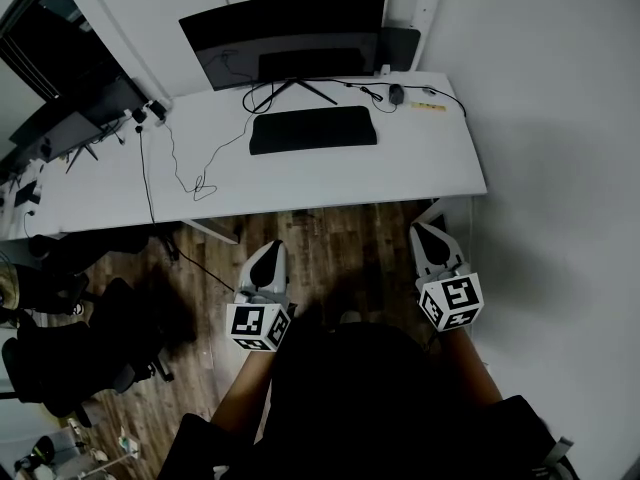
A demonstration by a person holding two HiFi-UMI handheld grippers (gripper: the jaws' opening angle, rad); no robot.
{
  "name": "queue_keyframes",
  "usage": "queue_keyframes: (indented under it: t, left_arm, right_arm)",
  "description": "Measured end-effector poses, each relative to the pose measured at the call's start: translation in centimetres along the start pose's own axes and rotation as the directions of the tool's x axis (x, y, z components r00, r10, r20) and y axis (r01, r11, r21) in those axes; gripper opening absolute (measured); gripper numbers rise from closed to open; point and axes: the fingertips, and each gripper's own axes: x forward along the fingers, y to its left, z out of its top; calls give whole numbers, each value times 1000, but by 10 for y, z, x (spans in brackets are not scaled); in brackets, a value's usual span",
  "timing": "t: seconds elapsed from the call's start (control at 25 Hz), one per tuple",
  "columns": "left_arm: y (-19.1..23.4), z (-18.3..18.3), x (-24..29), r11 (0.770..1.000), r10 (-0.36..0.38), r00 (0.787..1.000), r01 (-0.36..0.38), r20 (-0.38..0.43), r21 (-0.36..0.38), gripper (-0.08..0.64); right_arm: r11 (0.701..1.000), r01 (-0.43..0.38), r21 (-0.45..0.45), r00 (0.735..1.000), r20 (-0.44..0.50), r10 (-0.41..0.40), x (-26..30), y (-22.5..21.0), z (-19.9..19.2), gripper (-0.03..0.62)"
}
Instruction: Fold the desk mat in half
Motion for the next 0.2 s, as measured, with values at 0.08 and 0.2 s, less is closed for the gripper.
queue_keyframes:
  t: [0.08, 0.2]
  left_arm:
    - [-1, 0, 0, 1000, 5, 1000, -5, 1, 1, 21]
    - [-4, 0, 1, 1000, 11, 1000, -11, 3, 1, 21]
  right_arm:
    - [1000, 0, 1, 1000, -4, 0, 1, -3, -1, 1]
    - [1000, 0, 6, 1000, -8, 0, 1, -10, -2, 0]
